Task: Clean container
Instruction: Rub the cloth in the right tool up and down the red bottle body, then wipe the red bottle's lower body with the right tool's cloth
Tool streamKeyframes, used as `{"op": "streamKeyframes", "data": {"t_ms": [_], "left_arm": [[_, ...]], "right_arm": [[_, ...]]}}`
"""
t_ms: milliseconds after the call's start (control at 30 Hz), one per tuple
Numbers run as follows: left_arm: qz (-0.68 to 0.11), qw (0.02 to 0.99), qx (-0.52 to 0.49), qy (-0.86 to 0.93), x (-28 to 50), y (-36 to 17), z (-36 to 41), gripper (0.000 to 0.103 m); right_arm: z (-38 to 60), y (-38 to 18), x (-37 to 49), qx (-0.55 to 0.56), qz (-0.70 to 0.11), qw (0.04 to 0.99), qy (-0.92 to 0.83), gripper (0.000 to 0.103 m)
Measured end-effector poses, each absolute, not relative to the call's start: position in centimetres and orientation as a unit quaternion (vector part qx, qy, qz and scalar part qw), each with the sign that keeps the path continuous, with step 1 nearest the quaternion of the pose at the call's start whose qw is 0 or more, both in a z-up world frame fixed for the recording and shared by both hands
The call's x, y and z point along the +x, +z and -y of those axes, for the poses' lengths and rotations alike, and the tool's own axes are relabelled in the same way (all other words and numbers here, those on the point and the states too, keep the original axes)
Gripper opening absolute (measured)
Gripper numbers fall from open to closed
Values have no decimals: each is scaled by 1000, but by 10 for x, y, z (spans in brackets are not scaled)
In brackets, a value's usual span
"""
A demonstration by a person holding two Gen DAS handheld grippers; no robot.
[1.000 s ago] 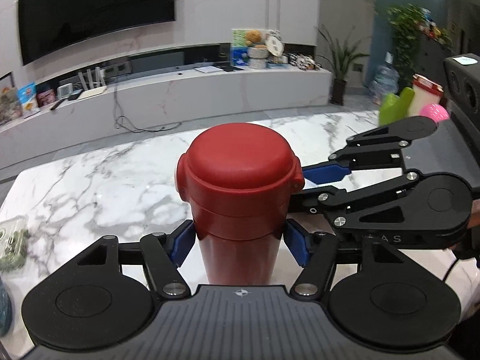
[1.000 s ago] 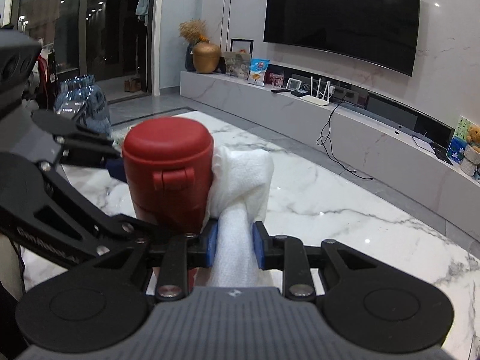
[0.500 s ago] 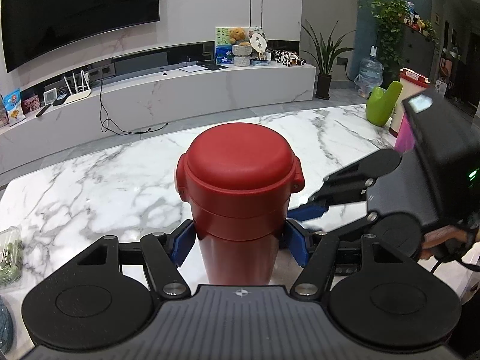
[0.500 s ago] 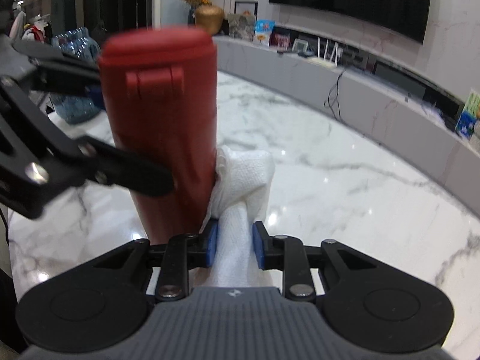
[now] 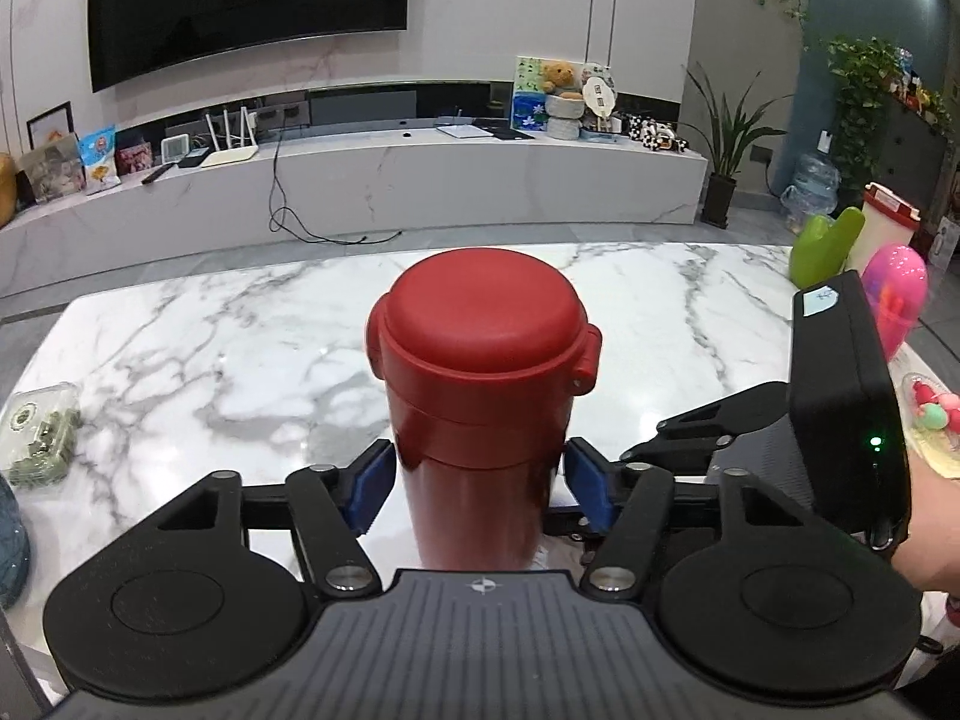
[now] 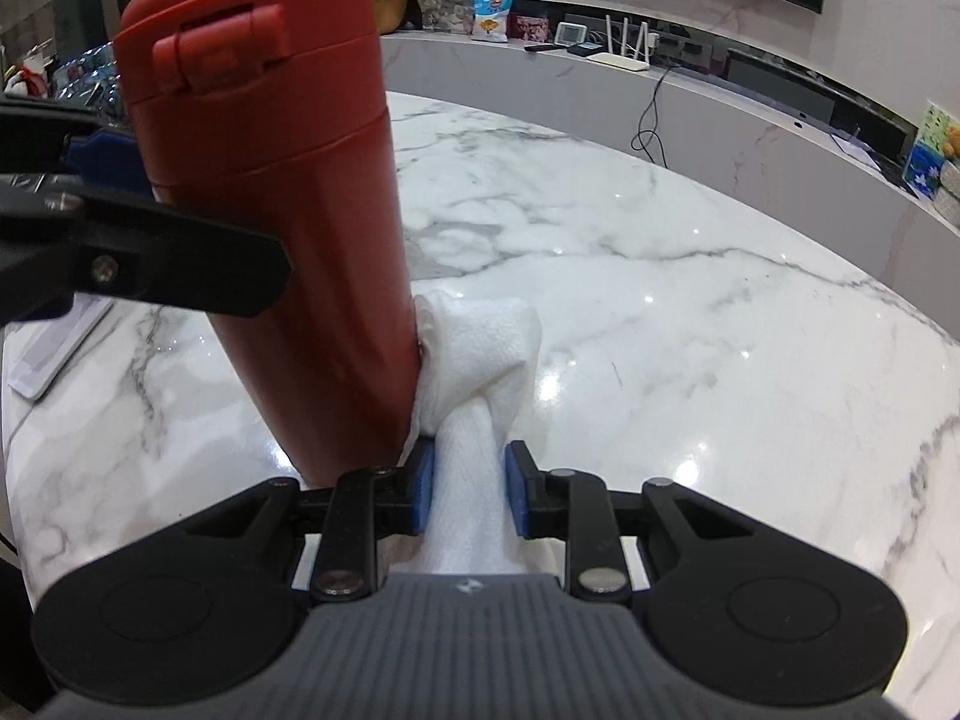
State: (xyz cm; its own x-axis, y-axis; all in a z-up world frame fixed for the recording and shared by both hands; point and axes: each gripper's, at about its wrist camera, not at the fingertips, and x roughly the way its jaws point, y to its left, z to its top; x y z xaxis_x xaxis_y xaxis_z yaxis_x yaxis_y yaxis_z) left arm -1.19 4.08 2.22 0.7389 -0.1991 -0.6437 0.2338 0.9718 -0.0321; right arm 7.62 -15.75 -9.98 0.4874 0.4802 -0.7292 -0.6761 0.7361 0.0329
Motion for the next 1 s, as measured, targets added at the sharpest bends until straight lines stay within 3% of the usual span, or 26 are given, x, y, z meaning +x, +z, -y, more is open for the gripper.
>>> {"op": "streamKeyframes", "data": {"t_ms": [400,1000], "left_arm": [[-339,925,47,-165,-4,21,-52,60],[-339,922,55,-177,-2,21,-57,60]], "right_arm": [[155,-92,62,-132,-386,839,361,28],[166,-19,37,-168,-208,884,384,28]]}}
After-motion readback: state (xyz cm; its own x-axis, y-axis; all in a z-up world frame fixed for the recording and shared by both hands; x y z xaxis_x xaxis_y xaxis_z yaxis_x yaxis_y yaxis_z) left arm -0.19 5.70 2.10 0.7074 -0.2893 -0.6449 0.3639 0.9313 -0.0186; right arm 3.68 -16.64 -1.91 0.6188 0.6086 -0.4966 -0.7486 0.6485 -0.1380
